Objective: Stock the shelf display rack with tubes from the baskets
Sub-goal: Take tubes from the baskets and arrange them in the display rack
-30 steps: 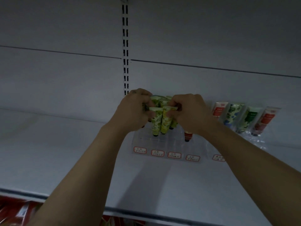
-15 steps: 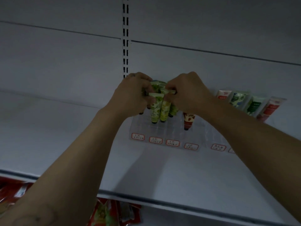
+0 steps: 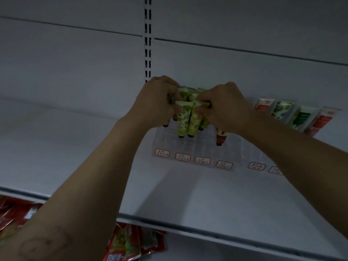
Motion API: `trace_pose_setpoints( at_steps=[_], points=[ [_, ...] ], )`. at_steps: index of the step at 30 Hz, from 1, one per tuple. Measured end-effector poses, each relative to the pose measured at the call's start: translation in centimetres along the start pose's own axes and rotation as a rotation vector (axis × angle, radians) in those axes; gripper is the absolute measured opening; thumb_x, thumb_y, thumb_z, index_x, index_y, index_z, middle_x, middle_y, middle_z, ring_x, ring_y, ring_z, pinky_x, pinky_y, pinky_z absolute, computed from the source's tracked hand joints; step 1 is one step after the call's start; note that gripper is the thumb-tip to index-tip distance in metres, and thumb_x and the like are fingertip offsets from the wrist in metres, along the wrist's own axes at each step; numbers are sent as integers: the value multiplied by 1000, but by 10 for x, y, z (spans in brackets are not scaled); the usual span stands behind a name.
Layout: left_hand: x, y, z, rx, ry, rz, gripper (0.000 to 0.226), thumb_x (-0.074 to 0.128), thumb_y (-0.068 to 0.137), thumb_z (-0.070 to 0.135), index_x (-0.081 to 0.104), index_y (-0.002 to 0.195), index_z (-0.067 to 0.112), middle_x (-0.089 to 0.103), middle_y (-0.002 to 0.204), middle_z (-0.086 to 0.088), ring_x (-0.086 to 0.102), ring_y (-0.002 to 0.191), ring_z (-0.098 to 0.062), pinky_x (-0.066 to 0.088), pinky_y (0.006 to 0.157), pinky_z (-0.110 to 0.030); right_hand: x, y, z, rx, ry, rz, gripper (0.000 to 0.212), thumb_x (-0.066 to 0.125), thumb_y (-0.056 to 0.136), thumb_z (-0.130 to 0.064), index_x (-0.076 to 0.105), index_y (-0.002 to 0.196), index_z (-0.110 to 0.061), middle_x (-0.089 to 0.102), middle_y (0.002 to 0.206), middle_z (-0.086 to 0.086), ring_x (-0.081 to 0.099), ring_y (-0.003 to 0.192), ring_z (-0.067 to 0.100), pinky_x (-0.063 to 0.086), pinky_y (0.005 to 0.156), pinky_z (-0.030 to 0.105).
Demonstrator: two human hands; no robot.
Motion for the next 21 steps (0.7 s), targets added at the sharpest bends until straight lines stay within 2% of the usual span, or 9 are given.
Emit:
trace_pose_setpoints(
  at_steps=[3,6,8,11,15,16,18,19,21],
  points=[
    [0,0,1,-16,8,-2,20,81,70,12,66,75,23,57,121,2,50,113,-17,35,89,-20,4,11,-1,6,-9,-72,23,60,87,-11,68,73,5,59,66,16,43,56,19,33,58,31],
    [0,1,2,-16,11,7,15,82,69,11,73,81,13,59,120,-1,51,112,-19,37,89,-21,10,19,-4,35,-44,-133,15,56,84,-6,68,80,2,58,69,14,42,58,17,32,57,28],
    [1,1,3,-26,19,-1,14,81,70,11,72,80,14,58,120,0,51,112,-18,36,89,-20,12,19,-4,54,-90,-130,15,54,84,-5,59,70,-4,43,61,5,31,53,11,26,51,27],
    [1,0,3,-29,25,8,13,80,70,12,72,81,12,58,119,0,51,112,-18,37,88,-21,14,16,-8,50,-108,-126,34,53,84,-2,36,57,-13,33,60,1,23,52,9,16,47,26],
    [1,0,4,-48,0,-5,16,81,70,12,74,84,12,57,120,0,51,112,-20,39,94,-27,16,5,-7,14,-43,-12,27,61,72,11,52,53,-5,51,53,13,34,47,15,16,49,19],
    [1,0,6,-54,-2,-4,17,81,70,13,74,85,12,57,121,0,50,113,-19,39,92,-25,16,0,-3,52,-25,-25,24,61,71,11,55,52,-1,55,52,16,40,45,18,18,48,18],
    [2,2,7,-44,22,-3,18,81,72,15,74,87,11,56,122,0,48,113,-18,35,88,-21,20,-10,9,121,-34,-29,26,52,80,-4,60,57,4,59,58,20,49,51,24,30,51,24],
    [3,2,7,-37,40,-5,18,80,72,17,73,87,11,56,121,0,46,113,-18,32,85,-20,21,-13,11,119,-28,-26,29,50,79,-9,58,55,4,58,56,19,46,50,22,32,52,26],
    [3,1,5,-32,41,13,17,81,71,18,73,86,12,55,120,1,45,112,-17,29,82,-19,17,-3,4,50,-4,6,29,59,71,2,48,45,-4,56,50,18,35,45,15,31,51,25]
  ],
)
Point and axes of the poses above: each hand's wrist, its own y-axis towards the middle knuckle, its own x-axis out of the palm, z = x × y, the point moved 3 cm from there along y, towards the middle knuckle
